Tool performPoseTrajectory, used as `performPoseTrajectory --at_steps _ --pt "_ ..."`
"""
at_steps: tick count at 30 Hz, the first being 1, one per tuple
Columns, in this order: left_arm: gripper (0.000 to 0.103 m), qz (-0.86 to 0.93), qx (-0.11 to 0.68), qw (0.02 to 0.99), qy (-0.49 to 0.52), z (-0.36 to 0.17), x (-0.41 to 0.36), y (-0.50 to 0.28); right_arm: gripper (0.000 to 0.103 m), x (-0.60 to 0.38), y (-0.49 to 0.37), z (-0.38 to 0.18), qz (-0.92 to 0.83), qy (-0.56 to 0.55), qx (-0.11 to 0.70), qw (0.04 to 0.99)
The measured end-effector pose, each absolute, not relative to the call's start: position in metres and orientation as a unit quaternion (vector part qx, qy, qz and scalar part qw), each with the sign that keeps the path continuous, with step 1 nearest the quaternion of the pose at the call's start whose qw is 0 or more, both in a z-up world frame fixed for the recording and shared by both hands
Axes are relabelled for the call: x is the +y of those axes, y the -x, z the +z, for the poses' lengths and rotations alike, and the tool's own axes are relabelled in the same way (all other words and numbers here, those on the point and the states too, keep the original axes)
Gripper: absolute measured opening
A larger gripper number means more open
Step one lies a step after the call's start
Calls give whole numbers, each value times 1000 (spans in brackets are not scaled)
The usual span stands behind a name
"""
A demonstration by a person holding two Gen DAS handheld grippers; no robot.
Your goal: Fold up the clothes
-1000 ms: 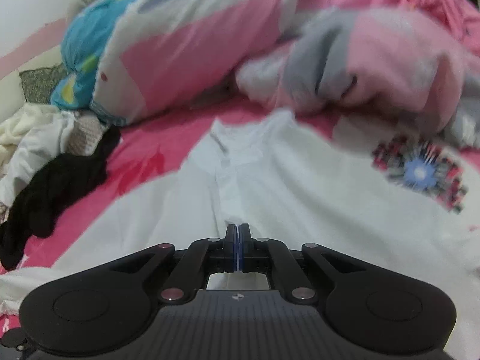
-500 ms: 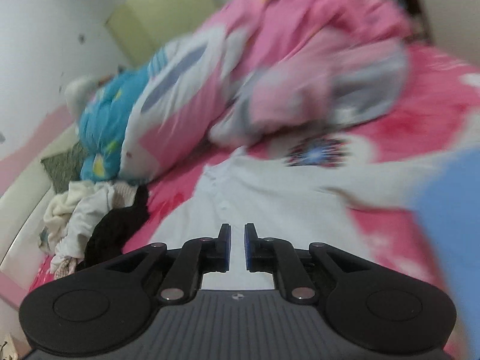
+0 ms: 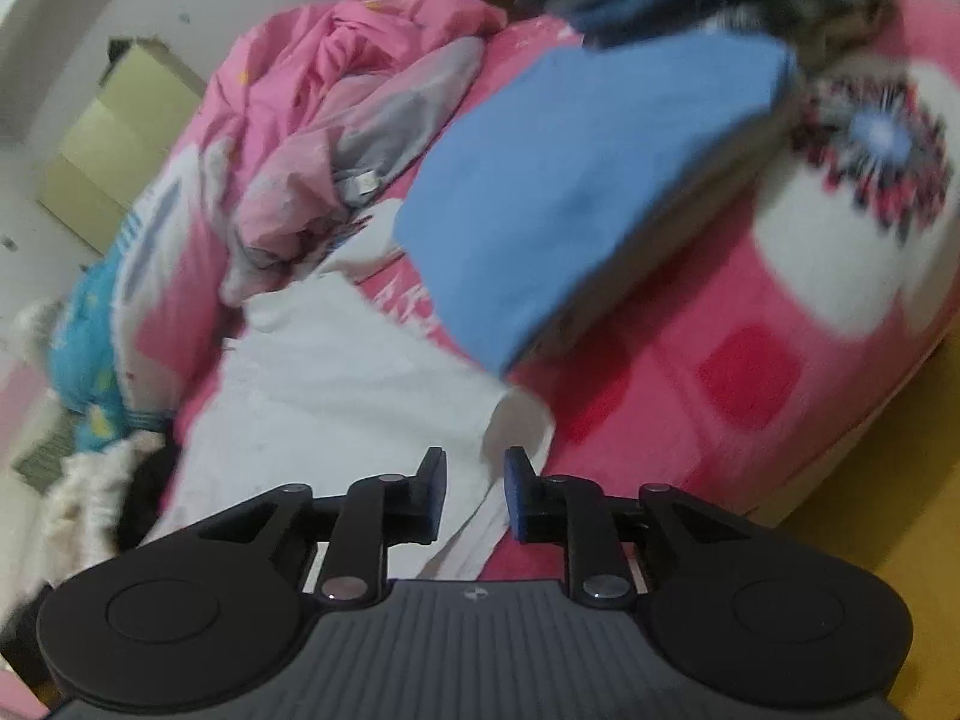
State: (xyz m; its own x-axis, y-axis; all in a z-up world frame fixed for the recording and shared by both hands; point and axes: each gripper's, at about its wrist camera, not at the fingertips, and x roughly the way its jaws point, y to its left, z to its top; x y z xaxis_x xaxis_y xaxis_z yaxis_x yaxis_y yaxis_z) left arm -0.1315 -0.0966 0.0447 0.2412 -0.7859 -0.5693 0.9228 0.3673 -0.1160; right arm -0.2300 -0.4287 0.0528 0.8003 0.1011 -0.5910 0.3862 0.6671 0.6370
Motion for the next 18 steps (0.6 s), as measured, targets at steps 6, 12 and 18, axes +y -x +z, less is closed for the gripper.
performPoseTrajectory --at_steps 6,12,18 --pt "57 -505 224 789 -269 27 -111 187 28 -436 225 35 -44 -439 277 854" --pt "47 -459 223 804 -305 18 -114 194 29 -441 213 25 -61 -438 294 847" --pt "24 -450 238 812 -286 19 -108 192 29 -445 213 14 -59 -452 273 847"
